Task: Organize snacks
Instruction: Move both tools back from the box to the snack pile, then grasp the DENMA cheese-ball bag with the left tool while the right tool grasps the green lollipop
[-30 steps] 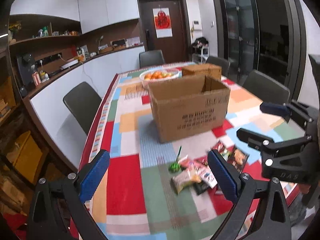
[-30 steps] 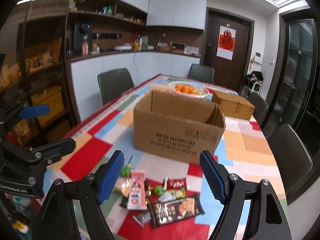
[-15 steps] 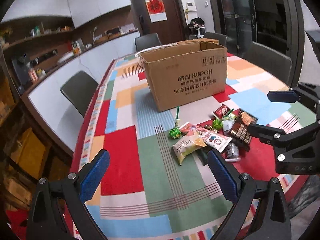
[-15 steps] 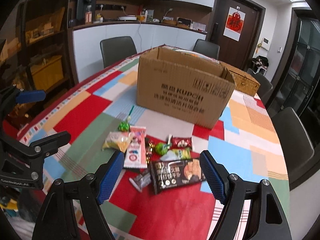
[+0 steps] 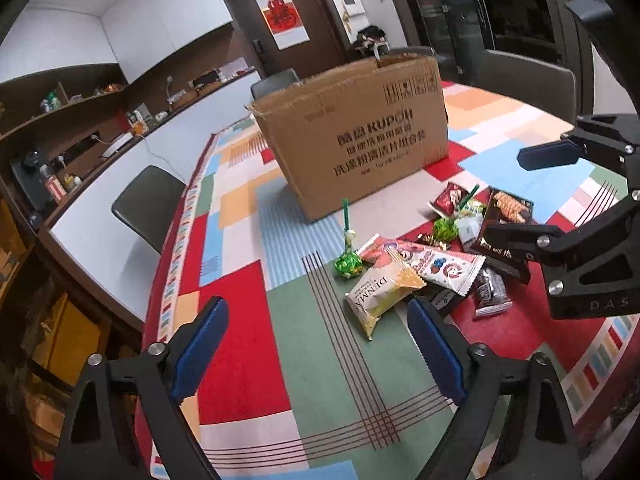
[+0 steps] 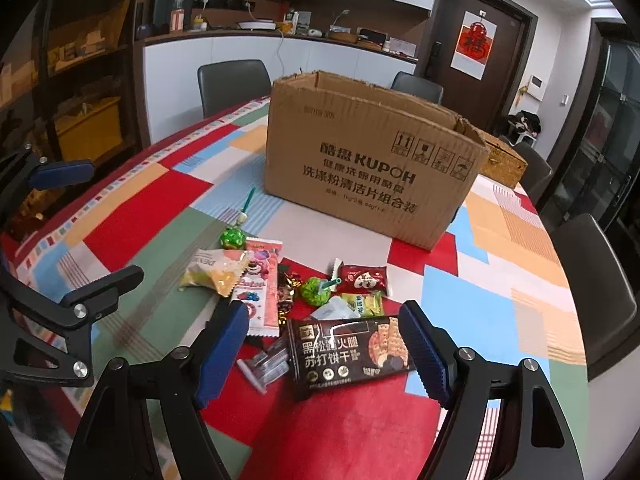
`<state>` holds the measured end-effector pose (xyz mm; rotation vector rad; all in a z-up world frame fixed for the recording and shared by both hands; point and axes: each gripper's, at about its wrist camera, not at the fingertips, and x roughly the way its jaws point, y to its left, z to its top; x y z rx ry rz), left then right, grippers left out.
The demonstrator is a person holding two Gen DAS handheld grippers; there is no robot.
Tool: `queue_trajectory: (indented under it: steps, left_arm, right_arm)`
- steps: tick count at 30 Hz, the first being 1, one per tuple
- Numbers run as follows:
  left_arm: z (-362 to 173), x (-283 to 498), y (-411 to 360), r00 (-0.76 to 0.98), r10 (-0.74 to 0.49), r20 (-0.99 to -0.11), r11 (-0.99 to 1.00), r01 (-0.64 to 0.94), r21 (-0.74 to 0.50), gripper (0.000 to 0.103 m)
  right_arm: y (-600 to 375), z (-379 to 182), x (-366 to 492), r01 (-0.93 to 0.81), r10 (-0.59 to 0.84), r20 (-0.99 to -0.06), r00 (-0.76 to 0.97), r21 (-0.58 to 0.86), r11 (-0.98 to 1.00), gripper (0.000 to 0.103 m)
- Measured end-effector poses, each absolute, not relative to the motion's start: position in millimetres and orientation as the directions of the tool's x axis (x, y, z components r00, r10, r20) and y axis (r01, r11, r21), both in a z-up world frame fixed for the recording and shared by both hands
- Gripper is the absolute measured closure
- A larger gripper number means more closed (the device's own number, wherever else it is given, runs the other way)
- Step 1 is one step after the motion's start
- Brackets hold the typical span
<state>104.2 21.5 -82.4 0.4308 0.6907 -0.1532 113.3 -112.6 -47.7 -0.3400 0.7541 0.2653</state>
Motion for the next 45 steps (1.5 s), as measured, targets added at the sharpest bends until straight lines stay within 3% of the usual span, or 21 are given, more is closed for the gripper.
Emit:
queue_trajectory:
  steps: [8, 23, 32, 40, 45]
  left_arm:
    - [-102, 131, 14, 0.713, -0.056, -0.699, 0.899, 0.341, 0.276, 0.026]
    - [-129, 167, 12, 0.614, -0.162, -0.772, 0.905, 0.404, 0.131, 0.035]
    - [-133, 186, 17, 0.547, -0.245, -0.8, 0.917, 0.398, -0.009, 0.049]
    - [-137, 189, 13, 0.525, -0.264, -0.81, 0.92, 0.389, -0.047, 0.058]
    - [-138, 190, 10, 0.522, -0.268, -0.81, 0.921, 0.384, -0.058, 0.063]
  right_arm:
    - [-111, -65, 138, -0.384, 0.122, -0.735, 0.667, -0.198, 0.902, 0.039]
    - [-112, -93, 176, -0.413, 0.187, -0.793, 0.58, -0.089, 0.906, 0.053]
    - [-112, -100, 190, -0.417, 0.239, -0.802, 0.547, -0.014, 0.909, 0.057]
    - [-117, -100, 194, -0.418, 0.27, -0.807, 0.524, 0.032, 0.908, 0.061]
    - [-123, -102, 194, -0.404, 0.249, -0.817, 0.52, 0.022, 0.915, 0.069]
